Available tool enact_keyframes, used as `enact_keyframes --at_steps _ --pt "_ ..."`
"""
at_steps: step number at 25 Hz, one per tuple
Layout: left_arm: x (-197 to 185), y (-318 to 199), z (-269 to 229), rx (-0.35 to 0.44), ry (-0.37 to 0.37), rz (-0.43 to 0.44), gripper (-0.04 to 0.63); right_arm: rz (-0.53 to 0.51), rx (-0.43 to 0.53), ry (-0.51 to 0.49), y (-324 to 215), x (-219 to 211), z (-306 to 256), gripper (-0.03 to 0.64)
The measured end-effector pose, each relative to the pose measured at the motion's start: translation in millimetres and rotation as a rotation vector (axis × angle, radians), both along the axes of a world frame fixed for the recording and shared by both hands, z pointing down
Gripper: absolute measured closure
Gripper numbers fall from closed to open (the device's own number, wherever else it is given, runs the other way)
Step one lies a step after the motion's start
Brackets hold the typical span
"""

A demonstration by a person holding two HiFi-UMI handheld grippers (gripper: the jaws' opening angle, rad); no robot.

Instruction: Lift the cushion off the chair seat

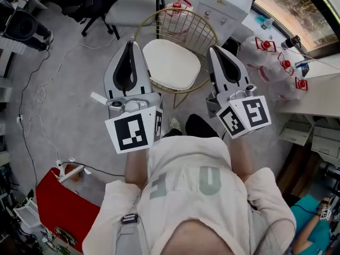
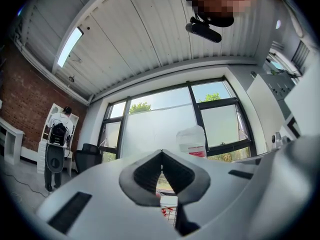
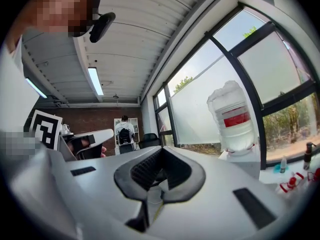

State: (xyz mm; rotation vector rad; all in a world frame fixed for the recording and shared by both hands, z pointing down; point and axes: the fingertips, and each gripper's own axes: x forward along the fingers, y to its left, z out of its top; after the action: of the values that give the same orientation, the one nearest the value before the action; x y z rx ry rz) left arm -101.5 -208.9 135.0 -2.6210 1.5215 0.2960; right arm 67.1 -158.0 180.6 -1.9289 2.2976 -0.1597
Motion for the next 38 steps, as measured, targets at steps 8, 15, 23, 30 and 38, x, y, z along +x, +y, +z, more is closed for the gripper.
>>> enact_keyframes --at_steps 8,15,23,30,38 --pt "8 -13 6 0.005 0.003 0.002 0.583 -0.045 -0.03 -0.12 -21 7 10 0.601" --pt "24 -23 8 -0.003 0.001 -0.015 0.583 -0.076 -0.06 -0.133 -39 19 14 0.601" --pt "51 -37 22 -0.039 -0.012 -0.001 0.583 -0.061 -0.093 -0.11 -53 38 37 0.601" --pt "74 -55 80 -0.162 -0.027 0.022 0.583 -0.038 -0.213 -0.255 -69 59 105 0.598" --pt "90 -92 216 -0.285 -0.079 0.031 0.583 0.088 -0.358 -0.386 -87 99 253 0.521"
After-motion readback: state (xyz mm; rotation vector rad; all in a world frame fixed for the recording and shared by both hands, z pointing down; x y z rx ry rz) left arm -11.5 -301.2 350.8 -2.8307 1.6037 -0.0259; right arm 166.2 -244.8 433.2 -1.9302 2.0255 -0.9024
